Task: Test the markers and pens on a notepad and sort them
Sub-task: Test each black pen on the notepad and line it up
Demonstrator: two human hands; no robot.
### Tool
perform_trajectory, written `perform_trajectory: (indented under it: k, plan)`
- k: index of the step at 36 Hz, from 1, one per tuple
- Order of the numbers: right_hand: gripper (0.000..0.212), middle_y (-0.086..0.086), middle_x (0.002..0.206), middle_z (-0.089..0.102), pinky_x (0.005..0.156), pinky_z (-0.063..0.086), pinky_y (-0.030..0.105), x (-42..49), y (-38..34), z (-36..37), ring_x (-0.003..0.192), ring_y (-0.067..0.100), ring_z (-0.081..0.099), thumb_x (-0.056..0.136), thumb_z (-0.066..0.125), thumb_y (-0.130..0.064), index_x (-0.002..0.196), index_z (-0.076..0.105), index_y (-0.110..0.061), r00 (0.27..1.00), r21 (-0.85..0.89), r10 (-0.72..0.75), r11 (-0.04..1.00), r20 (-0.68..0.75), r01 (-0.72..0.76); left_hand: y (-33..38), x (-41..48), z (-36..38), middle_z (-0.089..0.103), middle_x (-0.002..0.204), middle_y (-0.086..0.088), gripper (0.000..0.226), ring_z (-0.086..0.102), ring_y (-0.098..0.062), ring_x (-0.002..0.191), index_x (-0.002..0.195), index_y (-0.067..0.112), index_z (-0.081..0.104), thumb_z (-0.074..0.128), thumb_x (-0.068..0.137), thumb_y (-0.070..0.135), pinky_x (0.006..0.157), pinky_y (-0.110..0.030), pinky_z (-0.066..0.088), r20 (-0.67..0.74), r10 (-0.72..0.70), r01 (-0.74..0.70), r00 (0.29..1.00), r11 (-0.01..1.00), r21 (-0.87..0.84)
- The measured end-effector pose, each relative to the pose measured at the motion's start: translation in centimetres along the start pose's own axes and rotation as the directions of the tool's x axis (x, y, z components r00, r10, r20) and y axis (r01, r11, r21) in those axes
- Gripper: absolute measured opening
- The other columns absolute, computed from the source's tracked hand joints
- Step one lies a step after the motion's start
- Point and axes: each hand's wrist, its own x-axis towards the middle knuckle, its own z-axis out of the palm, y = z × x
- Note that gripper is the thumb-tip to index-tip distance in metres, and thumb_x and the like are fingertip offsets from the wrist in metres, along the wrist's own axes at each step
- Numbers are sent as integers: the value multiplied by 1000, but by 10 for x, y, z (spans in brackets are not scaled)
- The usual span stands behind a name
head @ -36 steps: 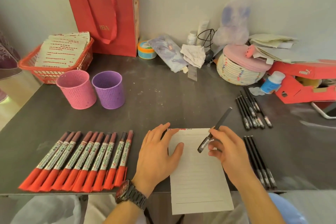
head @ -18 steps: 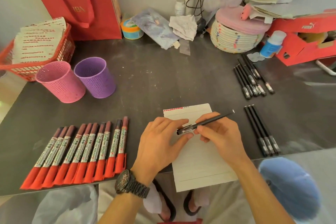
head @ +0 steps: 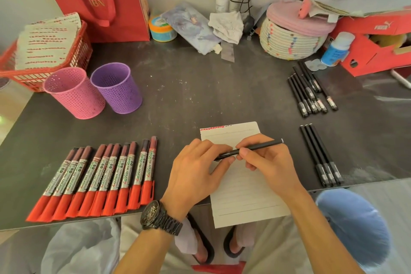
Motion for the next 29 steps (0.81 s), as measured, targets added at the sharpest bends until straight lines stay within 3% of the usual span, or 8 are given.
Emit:
perform_trajectory:
  k: [10,15,21,26,29]
  plan:
    - [6,-1,74,72,57,49,20,1,-3,0,64,9,62,84,71,-24,84,77,-23,999,-31,33,999,32,-32,5,3,4,41,54,10,47,34,-11,49,62,19,44,45,99,47,46,-25,25,-39,31,-27,999,995,99]
    - [15,0,74,73,57,48,19,2,-5,1,65,9,64,81,70,-36,84,77,-22,999,-19,31,999,45,-30,4,3,4,37,52,12,51,33,-10,46,59,20,41,44,99,51,43,-24,23,-20,17,-15,1000,996,92]
    - [12,2,73,73,57,48,19,1,-5,1,66,10,64,84,71,-31,86,78,-23,998,-32,33,999,55,-32,5,4,2,30,49,14,52,28,-7,43,57,23,34,42,98,54,42,-22,18,-37,16,-13,999,997,77]
    - [18,5,74,74,58,50,20,1,-6,-1,66,11,66,82,71,-37,87,78,-21,999,-12,31,999,23,-31,3,4,1,29,46,13,64,28,-8,40,53,22,30,28,97,68,38,-21,20,-13,-53,54,999,997,48]
    - [19,4,72,72,57,49,21,0,-6,-1,64,11,64,82,71,-36,87,78,-18,1000,-8,28,1000,4,-28,1,3,2,29,48,13,62,29,-8,43,54,23,33,34,96,68,39,-19,19,-42,-50,52,998,998,46]
